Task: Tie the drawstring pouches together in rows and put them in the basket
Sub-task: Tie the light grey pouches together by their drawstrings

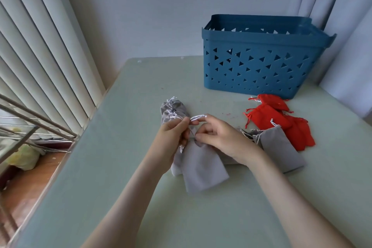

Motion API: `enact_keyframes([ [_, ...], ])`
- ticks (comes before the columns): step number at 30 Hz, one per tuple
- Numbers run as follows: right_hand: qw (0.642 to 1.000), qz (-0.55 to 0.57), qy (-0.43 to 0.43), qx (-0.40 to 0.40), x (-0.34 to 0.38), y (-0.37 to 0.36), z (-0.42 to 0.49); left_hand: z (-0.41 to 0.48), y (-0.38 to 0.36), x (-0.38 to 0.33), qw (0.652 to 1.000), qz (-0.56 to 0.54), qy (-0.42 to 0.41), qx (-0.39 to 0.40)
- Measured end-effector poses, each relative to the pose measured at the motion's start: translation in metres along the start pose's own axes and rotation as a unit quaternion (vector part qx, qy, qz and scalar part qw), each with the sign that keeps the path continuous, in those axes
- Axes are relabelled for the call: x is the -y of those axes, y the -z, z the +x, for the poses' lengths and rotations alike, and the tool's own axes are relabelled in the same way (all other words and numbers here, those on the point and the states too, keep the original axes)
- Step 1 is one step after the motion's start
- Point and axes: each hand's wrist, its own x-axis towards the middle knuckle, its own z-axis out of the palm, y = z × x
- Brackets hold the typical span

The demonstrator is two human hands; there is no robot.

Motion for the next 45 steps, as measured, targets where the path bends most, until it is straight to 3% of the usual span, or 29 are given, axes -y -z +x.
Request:
enact_keyframes([
  [10,0.987,0.134,-0.072,-0.047,-0.007,0.004,0.003,0.002,0.006,0.003,0.999,0.016,-0.018,0.033],
  [21,0.99,0.108,-0.077,0.042,-0.007,0.004,-0.005,-0.001,0.009,0.0,0.992,0.084,-0.063,0.073],
  [25,0.986,0.137,-0.084,0.037,-0.008,0.007,-0.003,0.001,0.012,0.003,0.987,0.134,-0.085,0.028],
  [27,0.986,0.142,-0.086,0.025,-0.008,0.008,-0.002,0.001,0.012,0.007,0.952,0.263,-0.154,-0.015],
  [29,0.983,0.16,-0.091,0.02,-0.006,0.008,-0.002,0.0,0.01,0.012,0.888,0.387,-0.241,-0.052],
  [33,0.979,0.18,-0.09,0.025,-0.005,0.008,-0.001,0.003,0.011,0.02,0.795,0.507,-0.321,-0.091],
  [37,0.975,0.202,-0.088,0.006,-0.005,0.005,0.0,0.0,0.009,0.022,0.78,0.508,-0.355,-0.088],
  [39,0.983,0.162,-0.084,-0.022,-0.006,0.005,0.0,0.0,0.008,0.022,0.771,0.501,-0.384,-0.09],
  [45,0.984,0.161,-0.068,0.021,-0.007,0.004,-0.001,0.002,0.007,0.025,0.747,0.504,-0.424,-0.091],
])
